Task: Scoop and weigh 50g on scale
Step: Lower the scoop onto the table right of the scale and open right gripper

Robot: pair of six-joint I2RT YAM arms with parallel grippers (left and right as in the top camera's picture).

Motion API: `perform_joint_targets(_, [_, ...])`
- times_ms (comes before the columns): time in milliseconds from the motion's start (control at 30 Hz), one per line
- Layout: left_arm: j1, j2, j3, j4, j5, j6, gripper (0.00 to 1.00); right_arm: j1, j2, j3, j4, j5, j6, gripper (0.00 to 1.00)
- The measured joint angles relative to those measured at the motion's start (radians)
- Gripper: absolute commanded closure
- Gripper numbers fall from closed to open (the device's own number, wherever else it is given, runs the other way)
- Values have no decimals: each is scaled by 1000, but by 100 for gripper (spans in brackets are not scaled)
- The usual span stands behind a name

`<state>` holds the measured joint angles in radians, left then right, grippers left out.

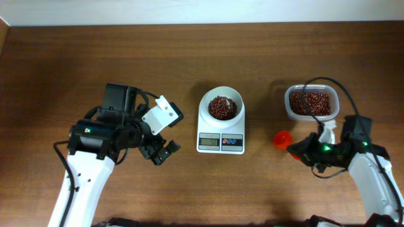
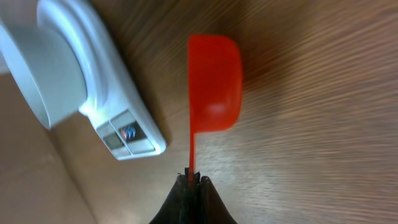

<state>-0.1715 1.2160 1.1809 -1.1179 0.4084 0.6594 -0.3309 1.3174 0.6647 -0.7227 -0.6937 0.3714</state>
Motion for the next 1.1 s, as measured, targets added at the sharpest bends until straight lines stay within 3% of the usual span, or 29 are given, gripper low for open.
perform_joint_targets(200, [0, 0, 0, 0, 0, 0, 1, -159, -1, -11, -35, -13, 18, 95])
perform_joint_targets(233, [0, 0, 0, 0, 0, 0, 1, -159, -1, -10, -51, -10, 18, 71])
perform_joint_targets(333, [0, 0, 0, 0, 0, 0, 1, -159, -1, -12, -92, 40, 22, 64])
perform_joint_targets(400, [0, 0, 0, 0, 0, 0, 1, -159, -1, -13, -92, 74, 22, 32])
perform_joint_targets(433, [0, 0, 0, 0, 0, 0, 1, -159, -1, -13, -93, 91, 23, 23])
perform_joint_targets(467, [0, 0, 0, 0, 0, 0, 1, -159, -1, -13, -92, 116, 23, 3])
perform_joint_targets(667, [0, 0, 0, 0, 0, 0, 1, -159, -1, -14, -84, 220, 31, 1])
perform_joint_targets(800, [0, 0, 0, 0, 0, 0, 1, -159, -1, -16, -53, 379, 122, 1])
perform_joint_targets(900, [0, 0, 0, 0, 0, 0, 1, -159, -38, -18, -17, 367, 97, 1])
perform_joint_targets(1100, [0, 0, -1, -2, 0, 0, 1, -159, -620, -20, -62, 83, 39, 1])
